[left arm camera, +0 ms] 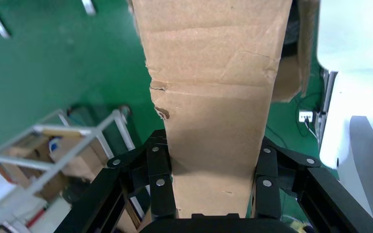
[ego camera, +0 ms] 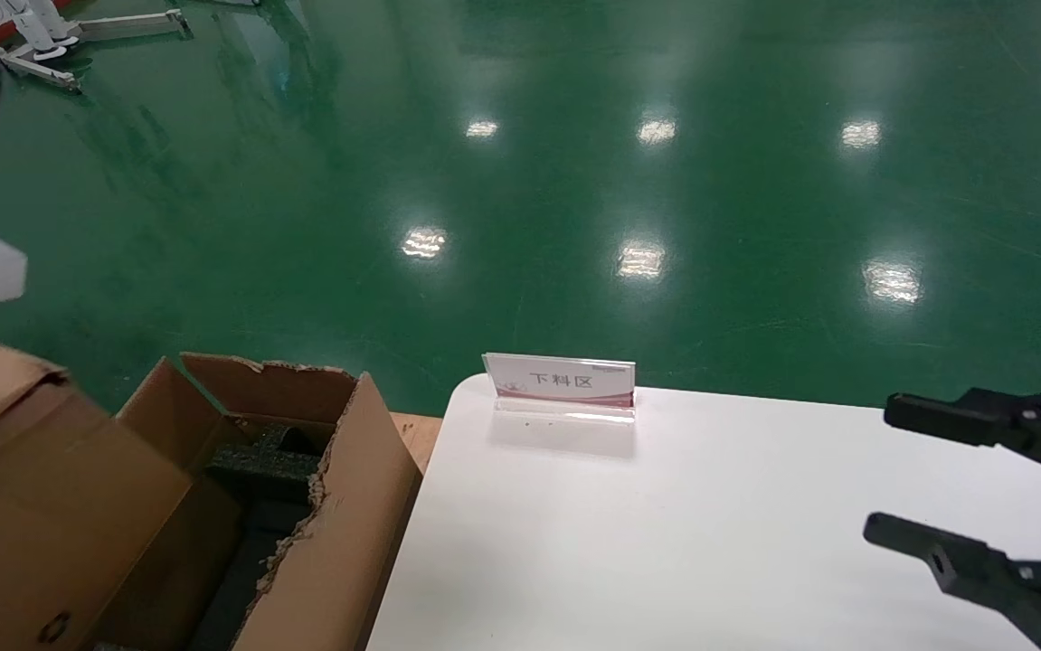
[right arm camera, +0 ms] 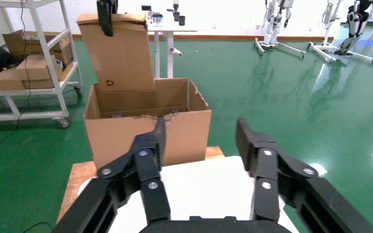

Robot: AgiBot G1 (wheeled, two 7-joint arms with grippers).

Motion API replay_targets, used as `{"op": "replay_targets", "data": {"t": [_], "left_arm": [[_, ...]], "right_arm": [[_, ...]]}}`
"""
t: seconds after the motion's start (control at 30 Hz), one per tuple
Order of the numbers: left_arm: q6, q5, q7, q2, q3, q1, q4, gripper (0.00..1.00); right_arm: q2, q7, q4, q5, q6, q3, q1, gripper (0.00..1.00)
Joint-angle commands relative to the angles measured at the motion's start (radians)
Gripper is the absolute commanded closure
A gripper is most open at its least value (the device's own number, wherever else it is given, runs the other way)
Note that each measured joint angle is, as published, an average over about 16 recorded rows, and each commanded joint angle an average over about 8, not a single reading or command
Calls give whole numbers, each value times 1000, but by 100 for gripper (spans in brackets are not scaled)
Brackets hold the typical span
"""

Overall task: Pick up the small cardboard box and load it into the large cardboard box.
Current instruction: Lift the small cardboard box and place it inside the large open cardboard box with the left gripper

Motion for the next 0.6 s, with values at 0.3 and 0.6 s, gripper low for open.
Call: {"op": "replay_targets", "data": {"t": [0.3, 0.6], "left_arm": [[-12, 47, 44, -92, 63, -7, 35, 100], [-76, 119, 60, -208, 77, 28, 42, 100]], "right_arm": [[0, 0, 0, 0, 0, 0, 0, 0], [0, 0, 0, 0, 0, 0, 0, 0]]}}
